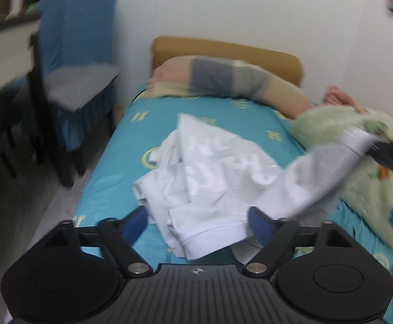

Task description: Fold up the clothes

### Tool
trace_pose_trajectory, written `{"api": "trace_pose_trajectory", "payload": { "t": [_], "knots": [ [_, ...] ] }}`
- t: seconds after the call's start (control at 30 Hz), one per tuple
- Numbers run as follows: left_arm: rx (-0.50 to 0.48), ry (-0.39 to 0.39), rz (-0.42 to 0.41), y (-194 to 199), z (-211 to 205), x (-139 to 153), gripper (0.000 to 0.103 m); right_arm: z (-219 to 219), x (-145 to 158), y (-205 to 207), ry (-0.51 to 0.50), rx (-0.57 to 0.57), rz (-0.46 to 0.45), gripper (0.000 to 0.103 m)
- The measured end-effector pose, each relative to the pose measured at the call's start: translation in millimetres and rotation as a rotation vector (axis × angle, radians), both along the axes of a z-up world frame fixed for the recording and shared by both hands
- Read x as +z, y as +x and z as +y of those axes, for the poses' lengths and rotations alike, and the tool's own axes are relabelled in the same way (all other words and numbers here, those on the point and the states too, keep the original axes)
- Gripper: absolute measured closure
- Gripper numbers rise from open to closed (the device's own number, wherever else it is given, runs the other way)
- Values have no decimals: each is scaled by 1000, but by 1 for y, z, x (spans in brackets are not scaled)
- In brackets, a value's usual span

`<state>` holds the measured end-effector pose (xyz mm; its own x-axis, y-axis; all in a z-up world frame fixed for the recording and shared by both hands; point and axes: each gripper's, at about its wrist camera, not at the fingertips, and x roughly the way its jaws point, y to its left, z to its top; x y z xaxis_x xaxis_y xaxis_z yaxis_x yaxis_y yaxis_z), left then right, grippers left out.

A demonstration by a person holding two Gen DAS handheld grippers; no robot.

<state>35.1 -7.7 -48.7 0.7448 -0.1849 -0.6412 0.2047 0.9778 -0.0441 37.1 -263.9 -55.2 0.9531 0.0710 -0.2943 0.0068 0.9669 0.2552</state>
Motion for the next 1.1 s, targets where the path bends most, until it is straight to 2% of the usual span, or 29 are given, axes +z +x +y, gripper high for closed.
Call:
{"api": "trace_pose_trajectory", "payload": {
  "t": [0.07, 0.13, 0.27, 0.4, 0.5, 0.6, 0.73, 0.87, 0.93, 1.03, 1.1],
  "knots": [
    [-62, 29, -6, -7, -16, -3, 4, -2, -1, 2, 14, -1, 9, 14],
    [-141, 77, -7, -11, -35, -10, 4, -3, -3, 3, 17, -6, 16, 14],
    [-236, 208, -12, -14, -71, -38, 4, -7, -7, 6, 34, -20, 30, 14],
    [-240, 315, -59, -13, -92, -62, 4, -11, -7, 4, 43, -42, 26, 14],
    [-157, 316, -88, -6, -87, -66, 4, -15, -7, 2, 46, -66, 25, 14],
    [11, 233, -73, 4, -58, -57, 4, -18, -12, 0, 21, -108, 11, 14],
    [273, 125, 28, 21, -5, -50, 3, -20, -28, 2, -75, -199, 29, 14],
    [369, 100, 203, 20, 30, -61, 2, -14, -43, 3, -202, -252, 41, 14],
    [424, 78, 235, 17, 42, -62, 2, -8, -56, 8, -264, -222, 110, 14],
    [483, 66, 169, 6, 48, -46, 2, 0, -67, 4, -308, -208, 191, 14],
    [506, 41, 78, -6, 51, -24, 2, 2, -66, -5, -299, -216, 209, 14]
  ]
}}
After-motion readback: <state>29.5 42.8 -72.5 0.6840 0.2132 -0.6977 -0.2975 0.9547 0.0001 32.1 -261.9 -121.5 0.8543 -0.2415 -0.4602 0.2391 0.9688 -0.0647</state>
